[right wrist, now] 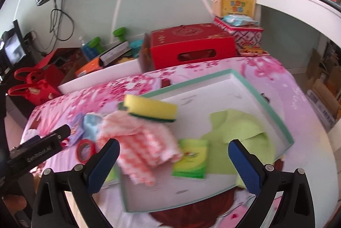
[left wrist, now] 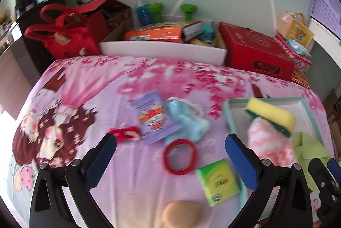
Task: Organize soft objects
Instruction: 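Move both tools back from the tray toward the remaining items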
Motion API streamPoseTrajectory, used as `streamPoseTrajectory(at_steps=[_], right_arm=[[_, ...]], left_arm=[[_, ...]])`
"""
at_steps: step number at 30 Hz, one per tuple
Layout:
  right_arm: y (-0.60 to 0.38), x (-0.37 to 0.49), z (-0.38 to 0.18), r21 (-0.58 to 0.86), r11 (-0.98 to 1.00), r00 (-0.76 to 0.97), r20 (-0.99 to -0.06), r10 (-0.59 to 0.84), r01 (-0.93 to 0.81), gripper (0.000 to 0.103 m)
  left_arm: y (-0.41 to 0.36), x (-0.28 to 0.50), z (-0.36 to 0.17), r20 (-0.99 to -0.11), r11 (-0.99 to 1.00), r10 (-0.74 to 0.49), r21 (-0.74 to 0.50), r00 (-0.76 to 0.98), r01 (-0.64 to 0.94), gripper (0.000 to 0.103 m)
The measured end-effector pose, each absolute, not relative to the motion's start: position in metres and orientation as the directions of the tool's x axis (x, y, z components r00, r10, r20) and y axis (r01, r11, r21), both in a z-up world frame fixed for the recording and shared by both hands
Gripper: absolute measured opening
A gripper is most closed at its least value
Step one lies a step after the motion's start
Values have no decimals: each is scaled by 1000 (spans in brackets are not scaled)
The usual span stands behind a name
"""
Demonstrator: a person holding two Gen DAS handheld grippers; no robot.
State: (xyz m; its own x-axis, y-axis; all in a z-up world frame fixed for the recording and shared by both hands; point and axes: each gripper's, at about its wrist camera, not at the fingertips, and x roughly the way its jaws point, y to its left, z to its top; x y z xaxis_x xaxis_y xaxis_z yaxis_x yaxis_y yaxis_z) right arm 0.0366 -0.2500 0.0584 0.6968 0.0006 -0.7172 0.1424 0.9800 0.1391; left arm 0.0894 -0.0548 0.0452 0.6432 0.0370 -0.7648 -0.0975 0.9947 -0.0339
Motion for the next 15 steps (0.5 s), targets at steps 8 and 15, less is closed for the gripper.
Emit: streamPoseTrajectory(at_steps=[8,15], right_arm=[[-198,37,50,137,990,658,-747,95,13,103],[-169,37,38,114,993,599,-793,111,-32,103]], left_arm=[[-5,71,40,-781,978,101,-34,616,-204,102],[31,59,34,-800,970,113,-39,589,-240,102]])
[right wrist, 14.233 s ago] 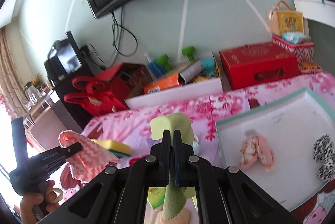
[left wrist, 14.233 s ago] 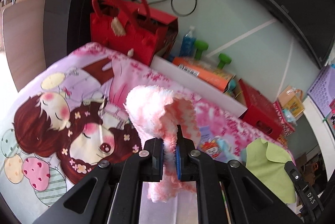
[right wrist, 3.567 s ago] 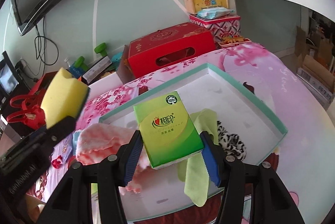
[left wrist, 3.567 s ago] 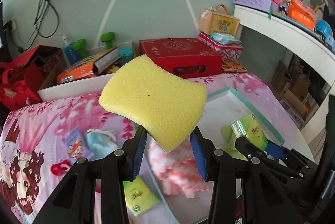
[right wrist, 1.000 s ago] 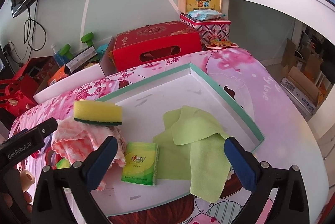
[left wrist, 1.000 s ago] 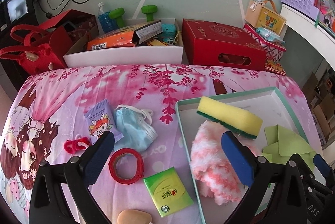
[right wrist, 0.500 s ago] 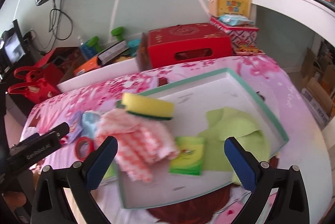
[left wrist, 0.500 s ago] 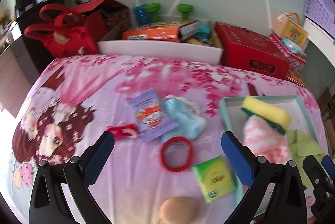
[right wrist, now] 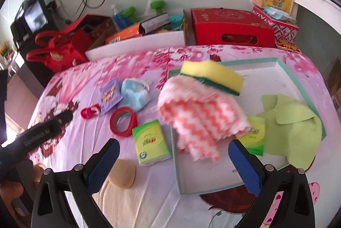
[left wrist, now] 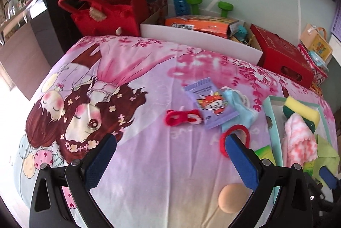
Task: Organize soft objects
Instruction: 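Move both tools back from the tray toward the remaining items, then grasp the round beige puff with the right tool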
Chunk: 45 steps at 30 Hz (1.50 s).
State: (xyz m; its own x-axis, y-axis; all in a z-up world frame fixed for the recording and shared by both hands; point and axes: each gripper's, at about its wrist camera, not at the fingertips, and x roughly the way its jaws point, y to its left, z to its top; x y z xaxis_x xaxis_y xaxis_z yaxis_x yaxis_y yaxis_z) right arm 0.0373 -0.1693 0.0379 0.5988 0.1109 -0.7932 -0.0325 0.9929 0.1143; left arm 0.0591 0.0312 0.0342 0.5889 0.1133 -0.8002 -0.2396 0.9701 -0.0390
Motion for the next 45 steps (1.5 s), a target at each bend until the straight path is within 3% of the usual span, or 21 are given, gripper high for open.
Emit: streamPoseTrajectory(at_steps=[19,31,38,45], right_arm=[[-94,29,12,60,981,504,-851,146,-183,102],[-76,36,-24,34,979,402,-908,115,-203,80],[-72,36,-28,37,974,384,-915,123,-225,55],[-75,39,-31,72,972,380,-912,156,-224,51]], left_arm=[[81,55,4,-868,958,50,-97,494,-268,102],[95,59,-16,-899,951,49,-92,435,-297,102],[92,63,-21,-902,953,53,-82,428,-291,102],[87,65,-20,-902,958,57,-72,428,-278,102]])
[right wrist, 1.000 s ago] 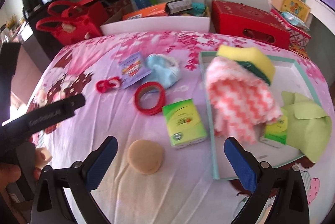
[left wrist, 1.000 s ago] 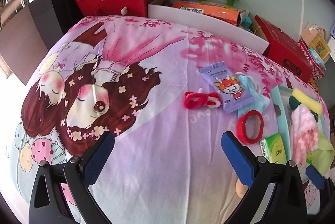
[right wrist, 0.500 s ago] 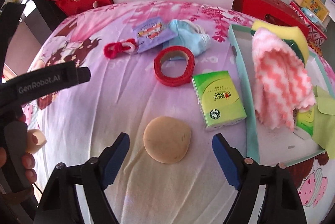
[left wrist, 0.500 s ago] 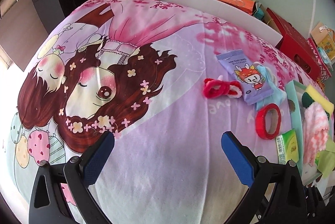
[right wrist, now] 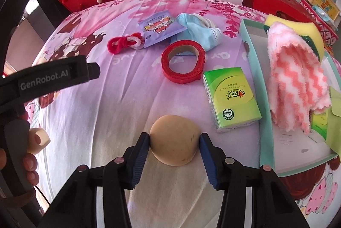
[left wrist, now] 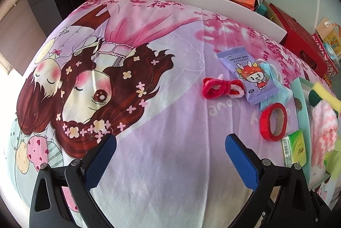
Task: Organize soft objects
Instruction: 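Grasp the round beige puff with the right tool, then grasp the red hair tie ring with the left tool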
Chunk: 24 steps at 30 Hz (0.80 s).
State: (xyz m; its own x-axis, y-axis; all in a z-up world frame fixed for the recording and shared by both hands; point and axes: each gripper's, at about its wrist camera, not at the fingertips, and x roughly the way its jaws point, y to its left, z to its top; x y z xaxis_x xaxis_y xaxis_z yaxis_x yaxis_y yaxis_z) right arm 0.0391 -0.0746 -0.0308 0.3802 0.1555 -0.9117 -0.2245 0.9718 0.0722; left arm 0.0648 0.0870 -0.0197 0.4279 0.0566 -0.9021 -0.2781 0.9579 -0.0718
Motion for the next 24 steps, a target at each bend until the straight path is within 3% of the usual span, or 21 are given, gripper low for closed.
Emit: streamPoseTrajectory(at_steps=[9,24], right_arm=[[-90,40,-19,103,976,421,-890,176,-191,50],[-115,35,12,119,980,510,-840,187,-162,49]], left_arm=[[75,69,-20,-903,965,43,-73,427,-250,102],[51,77,-16,-882,965,-92,-193,463,-176,102]])
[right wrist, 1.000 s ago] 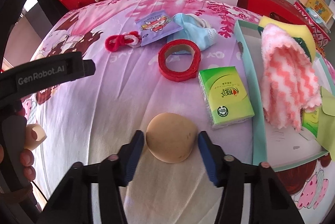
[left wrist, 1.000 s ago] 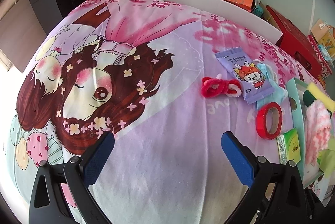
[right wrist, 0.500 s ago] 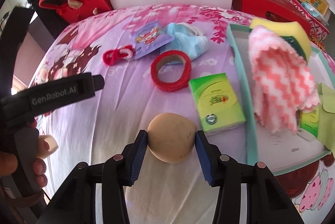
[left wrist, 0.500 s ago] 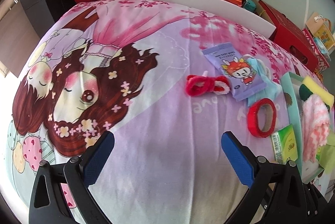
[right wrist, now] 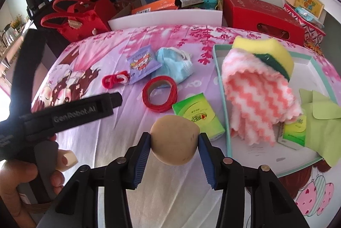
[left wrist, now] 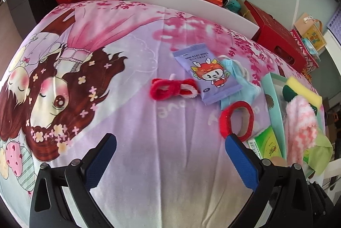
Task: Organize soft objects
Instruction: 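Grasp the red hair tie ring with the left tool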
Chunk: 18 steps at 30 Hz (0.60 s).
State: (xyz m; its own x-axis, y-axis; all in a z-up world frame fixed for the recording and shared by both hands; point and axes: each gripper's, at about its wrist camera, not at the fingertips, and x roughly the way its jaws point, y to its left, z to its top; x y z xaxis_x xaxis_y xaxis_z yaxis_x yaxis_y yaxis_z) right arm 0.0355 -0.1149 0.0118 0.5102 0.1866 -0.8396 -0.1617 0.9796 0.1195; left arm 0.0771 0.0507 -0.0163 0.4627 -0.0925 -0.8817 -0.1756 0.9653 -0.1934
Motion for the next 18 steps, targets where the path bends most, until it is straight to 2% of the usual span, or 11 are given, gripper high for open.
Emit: streamPoseTrajectory(at_steps=[8,10,12,16,18], right_arm=[[-138,33,25,118,987,550,-820,159,-109,49],[-144,32,27,119,988,556,-817,153,-97,49],[-147,32,28,121,989,560,-815,150,-89,49],[-157,30,33,121,990,577,-805,140,-72,49],[-162,30,36,127,990,587,-798,139,-62,49]], left_arm=[[35,84,-22,-876,968,-127,-212,464,-134,102],[28,86,-23,-871,970,-139,-215,471,-112,99],[21,90,-23,-865,971,-147,-218,480,-95,84],[5,96,-25,-863,975,-159,-215,480,-62,65],[-1,99,-29,-868,977,-156,-205,472,-53,50]])
